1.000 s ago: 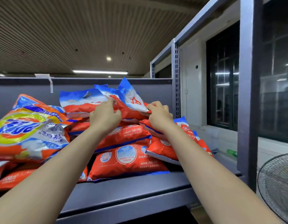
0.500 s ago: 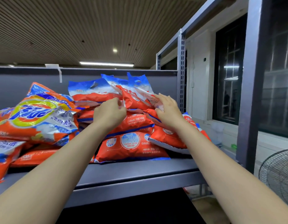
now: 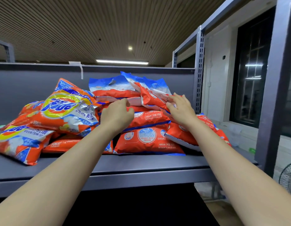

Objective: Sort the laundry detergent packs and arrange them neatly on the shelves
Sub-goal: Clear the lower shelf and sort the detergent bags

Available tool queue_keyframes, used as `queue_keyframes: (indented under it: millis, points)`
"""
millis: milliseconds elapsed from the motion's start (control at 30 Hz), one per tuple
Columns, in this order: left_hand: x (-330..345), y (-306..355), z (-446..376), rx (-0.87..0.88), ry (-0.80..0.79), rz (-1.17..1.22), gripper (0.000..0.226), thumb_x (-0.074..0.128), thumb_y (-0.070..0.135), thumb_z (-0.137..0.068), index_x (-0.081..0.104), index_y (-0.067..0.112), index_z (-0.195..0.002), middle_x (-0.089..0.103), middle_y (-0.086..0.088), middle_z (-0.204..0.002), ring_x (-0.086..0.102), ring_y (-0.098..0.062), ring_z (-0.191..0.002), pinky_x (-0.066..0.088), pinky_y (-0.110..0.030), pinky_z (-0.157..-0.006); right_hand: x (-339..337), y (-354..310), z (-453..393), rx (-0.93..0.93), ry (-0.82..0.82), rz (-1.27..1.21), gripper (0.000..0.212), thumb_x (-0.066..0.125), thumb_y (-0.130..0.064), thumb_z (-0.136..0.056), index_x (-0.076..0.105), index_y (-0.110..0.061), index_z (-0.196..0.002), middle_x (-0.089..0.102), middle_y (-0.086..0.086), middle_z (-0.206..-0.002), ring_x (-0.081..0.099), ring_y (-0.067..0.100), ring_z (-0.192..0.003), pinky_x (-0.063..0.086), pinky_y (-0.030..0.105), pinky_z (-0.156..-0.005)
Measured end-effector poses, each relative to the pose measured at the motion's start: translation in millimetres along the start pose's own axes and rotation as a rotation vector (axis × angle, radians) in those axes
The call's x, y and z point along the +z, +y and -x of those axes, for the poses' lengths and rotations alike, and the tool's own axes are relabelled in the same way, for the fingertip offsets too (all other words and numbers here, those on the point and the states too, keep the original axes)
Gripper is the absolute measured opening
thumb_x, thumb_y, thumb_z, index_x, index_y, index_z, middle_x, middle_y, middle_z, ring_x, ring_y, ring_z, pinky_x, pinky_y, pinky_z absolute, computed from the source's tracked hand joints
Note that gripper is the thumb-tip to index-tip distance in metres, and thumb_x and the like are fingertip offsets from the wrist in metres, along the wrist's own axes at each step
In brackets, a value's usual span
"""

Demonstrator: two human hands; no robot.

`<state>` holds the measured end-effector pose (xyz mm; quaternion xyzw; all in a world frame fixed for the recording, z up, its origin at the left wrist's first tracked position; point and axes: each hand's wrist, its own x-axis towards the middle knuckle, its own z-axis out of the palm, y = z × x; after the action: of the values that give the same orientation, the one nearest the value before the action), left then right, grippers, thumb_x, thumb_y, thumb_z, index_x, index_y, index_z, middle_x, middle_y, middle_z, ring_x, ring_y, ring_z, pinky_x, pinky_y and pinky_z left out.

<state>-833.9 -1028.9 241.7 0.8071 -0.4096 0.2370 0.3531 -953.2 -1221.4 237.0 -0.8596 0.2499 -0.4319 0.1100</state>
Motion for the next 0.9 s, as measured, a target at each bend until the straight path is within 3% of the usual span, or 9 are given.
queue_keyframes:
  millis: [100,333,600,900]
  points:
    - [0,-5,7,0.009,0.005,0.017,0.03,0.045,0.028,-0.091,0.058,0.015,-0.115,0.062,-0.003,-0.12,0.055,-0.025,-0.11,0.043,-0.043,-0.095,-2,-2,8,0.01,-0.02,0.016,0.045,0.04,-0.035,-0.098,0.04,-0.028,-0.143,0.029,0.0,-0.155,0.012,0.028,-0.146,0.014,0.048,-0.117]
    - [-25,-31,23,0.029,0.019,-0.016,0.031,0.045,0.028,-0.092,0.058,0.015,-0.116,0.061,-0.004,-0.121,0.055,-0.026,-0.111,0.045,-0.043,-0.092,-3,-32,44,-0.045,0.099,-0.037,0.042,0.054,-0.023,-0.093,0.051,-0.013,-0.134,0.05,0.005,-0.14,0.04,0.023,-0.131,0.03,0.036,-0.11]
    - [-82,-92,58,0.068,0.051,-0.062,0.027,0.046,0.027,-0.091,0.06,0.014,-0.108,0.065,-0.009,-0.114,0.057,-0.033,-0.104,0.047,-0.041,-0.084,13,-120,103,-0.08,0.049,-0.095,0.039,0.055,-0.022,-0.092,0.055,-0.016,-0.13,0.054,0.005,-0.133,0.046,0.021,-0.126,0.031,0.03,-0.104]
    - [-151,-188,135,0.065,0.116,-0.038,0.019,0.052,0.032,-0.091,0.064,0.02,-0.101,0.07,-0.001,-0.098,0.062,-0.026,-0.093,0.043,-0.034,-0.073,62,-227,189,-0.195,-0.079,-0.086,0.037,0.059,-0.023,-0.091,0.056,-0.017,-0.127,0.057,0.003,-0.129,0.05,0.022,-0.121,0.036,0.039,-0.103]
